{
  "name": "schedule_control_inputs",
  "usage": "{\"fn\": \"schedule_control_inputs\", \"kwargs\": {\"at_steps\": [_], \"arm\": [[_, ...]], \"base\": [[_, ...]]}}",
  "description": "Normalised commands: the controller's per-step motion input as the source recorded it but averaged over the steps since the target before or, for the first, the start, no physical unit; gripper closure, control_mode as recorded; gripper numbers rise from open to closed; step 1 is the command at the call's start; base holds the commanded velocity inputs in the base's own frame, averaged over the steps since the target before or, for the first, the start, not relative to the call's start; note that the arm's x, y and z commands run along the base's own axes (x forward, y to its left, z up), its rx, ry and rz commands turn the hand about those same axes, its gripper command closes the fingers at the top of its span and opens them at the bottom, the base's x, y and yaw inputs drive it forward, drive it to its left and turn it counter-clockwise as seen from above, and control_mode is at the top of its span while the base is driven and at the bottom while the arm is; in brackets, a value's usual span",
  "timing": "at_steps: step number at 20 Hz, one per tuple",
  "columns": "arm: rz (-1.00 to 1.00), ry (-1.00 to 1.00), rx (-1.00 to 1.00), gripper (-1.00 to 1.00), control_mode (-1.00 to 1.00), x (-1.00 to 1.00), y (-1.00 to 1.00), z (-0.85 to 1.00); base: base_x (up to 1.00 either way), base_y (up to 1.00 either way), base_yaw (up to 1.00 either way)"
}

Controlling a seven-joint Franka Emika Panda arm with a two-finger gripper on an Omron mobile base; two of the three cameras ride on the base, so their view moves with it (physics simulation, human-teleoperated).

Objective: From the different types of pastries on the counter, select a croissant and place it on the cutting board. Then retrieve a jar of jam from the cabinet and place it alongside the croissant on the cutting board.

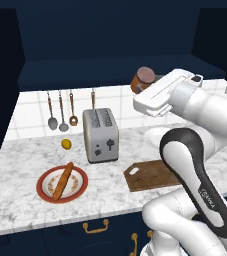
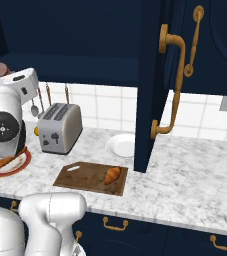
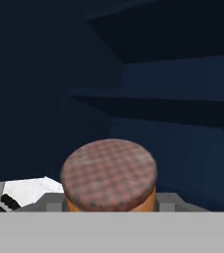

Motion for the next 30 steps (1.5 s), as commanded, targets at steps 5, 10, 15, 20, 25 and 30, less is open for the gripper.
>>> {"fn": "schedule_control_inputs", "kwargs": {"at_steps": [5,10,15,20,25,30], "arm": [[-0.07,0.16,0.0,1.0,-1.0,-0.54,-0.43,0.0],[0.0,0.0,0.0,1.0,-1.0,-0.89,-0.26,0.0],[-0.06,0.08,0.0,1.0,-1.0,-0.63,-0.29,0.0],[-0.06,0.16,0.0,1.0,-1.0,-0.51,-0.42,-0.02],[-0.03,0.11,0.0,1.0,-1.0,-0.53,-0.34,-0.04],[0.01,0.01,-0.03,1.0,-1.0,-0.82,0.09,-0.39]], "base": [[0.0,0.0,0.0],[0.0,0.0,0.0],[0.0,0.0,0.0],[0.0,0.0,0.0],[0.0,0.0,0.0],[0.0,0.0,0.0]]}}
